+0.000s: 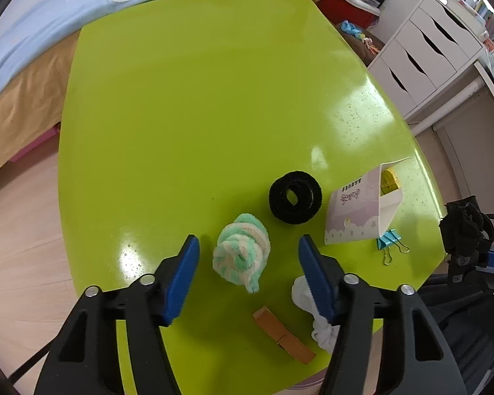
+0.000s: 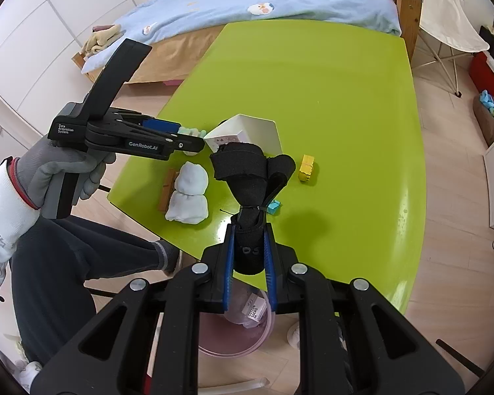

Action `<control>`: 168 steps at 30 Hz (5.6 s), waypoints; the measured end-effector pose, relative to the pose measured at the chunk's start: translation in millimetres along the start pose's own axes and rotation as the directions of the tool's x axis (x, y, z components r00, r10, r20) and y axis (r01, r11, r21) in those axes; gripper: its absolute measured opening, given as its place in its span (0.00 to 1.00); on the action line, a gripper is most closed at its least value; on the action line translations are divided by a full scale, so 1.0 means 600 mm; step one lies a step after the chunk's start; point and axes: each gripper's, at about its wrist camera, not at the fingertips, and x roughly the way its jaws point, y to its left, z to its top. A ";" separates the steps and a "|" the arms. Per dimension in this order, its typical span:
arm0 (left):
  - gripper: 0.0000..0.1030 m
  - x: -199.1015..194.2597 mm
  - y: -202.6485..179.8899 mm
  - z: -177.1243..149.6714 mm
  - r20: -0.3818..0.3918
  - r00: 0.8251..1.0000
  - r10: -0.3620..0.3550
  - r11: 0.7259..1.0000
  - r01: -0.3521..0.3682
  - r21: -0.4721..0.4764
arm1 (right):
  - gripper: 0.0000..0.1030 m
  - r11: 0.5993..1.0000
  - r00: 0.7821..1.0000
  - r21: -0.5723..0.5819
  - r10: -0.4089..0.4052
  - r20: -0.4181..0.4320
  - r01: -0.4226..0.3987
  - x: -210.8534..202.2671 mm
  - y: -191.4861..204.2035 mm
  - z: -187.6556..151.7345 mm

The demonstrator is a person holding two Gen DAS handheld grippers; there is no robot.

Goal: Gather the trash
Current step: 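Grasp the green-white sock roll with the left gripper, then carry both items over the wastebasket and open both grippers to drop them, then move the right gripper back toward the blue binder clip on the table, then close the right gripper on the blue binder clip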

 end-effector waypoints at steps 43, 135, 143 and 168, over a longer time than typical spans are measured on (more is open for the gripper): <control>0.26 -0.249 -0.140 -0.219 0.374 0.927 -0.023 0.985 -0.043 0.166 | 0.15 0.996 0.982 -0.061 -0.045 0.186 0.058 -0.126 0.097 -0.103; 0.93 -0.220 -0.122 -0.299 0.338 0.938 -0.078 0.996 0.056 0.075 | 0.97 1.000 0.988 -0.005 -0.019 0.151 0.020 -0.106 0.107 -0.159; 0.93 -0.212 -0.109 -0.266 0.336 0.939 -0.072 0.996 0.051 0.069 | 0.97 0.995 0.988 -0.058 -0.072 0.137 0.081 -0.087 0.088 -0.107; 0.93 -0.181 -0.074 -0.239 0.304 0.950 -0.073 0.997 0.073 0.011 | 0.54 0.910 0.966 -0.367 -0.242 -0.088 0.194 0.126 0.042 0.030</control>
